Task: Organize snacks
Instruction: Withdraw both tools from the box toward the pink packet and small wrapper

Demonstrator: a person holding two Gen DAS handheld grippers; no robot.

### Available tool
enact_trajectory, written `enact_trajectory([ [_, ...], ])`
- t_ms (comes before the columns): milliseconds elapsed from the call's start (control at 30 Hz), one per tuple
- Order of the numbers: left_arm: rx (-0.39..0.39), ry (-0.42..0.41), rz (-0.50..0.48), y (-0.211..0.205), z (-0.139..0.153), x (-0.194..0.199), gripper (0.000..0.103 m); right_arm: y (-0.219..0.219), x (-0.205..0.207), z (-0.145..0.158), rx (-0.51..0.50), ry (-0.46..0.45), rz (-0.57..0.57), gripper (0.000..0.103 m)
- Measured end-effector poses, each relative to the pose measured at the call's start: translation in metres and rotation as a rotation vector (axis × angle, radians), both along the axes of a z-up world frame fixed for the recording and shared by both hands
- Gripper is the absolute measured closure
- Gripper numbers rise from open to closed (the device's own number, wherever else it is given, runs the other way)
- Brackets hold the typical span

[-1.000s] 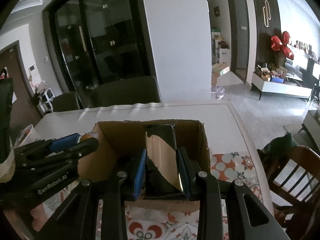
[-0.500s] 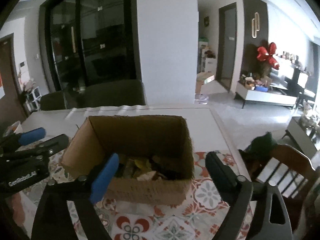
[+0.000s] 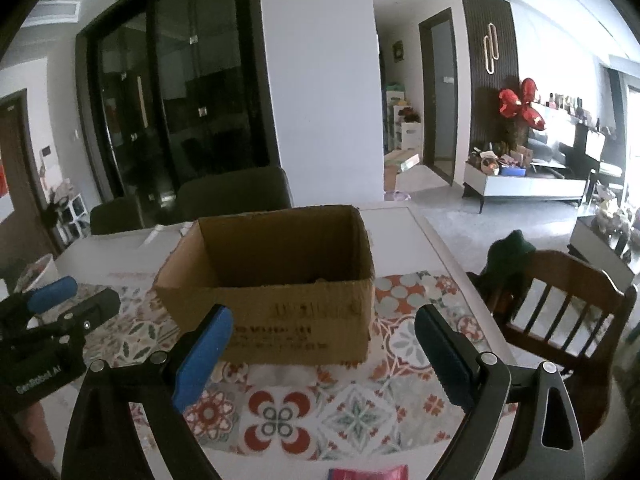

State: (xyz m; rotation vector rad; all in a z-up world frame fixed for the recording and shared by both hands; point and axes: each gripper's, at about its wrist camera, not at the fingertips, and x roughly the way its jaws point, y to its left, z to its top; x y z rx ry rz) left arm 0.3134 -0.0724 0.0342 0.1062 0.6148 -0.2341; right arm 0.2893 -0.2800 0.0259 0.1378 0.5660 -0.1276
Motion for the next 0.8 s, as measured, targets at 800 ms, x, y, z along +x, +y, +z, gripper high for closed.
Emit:
enact_trajectory([
  [800,0.011,0.012,0.140,0.030,-0.067,-0.100,0.029,0.000,-0.102,-0.062,0.032,0.010,-0.144,0.010],
])
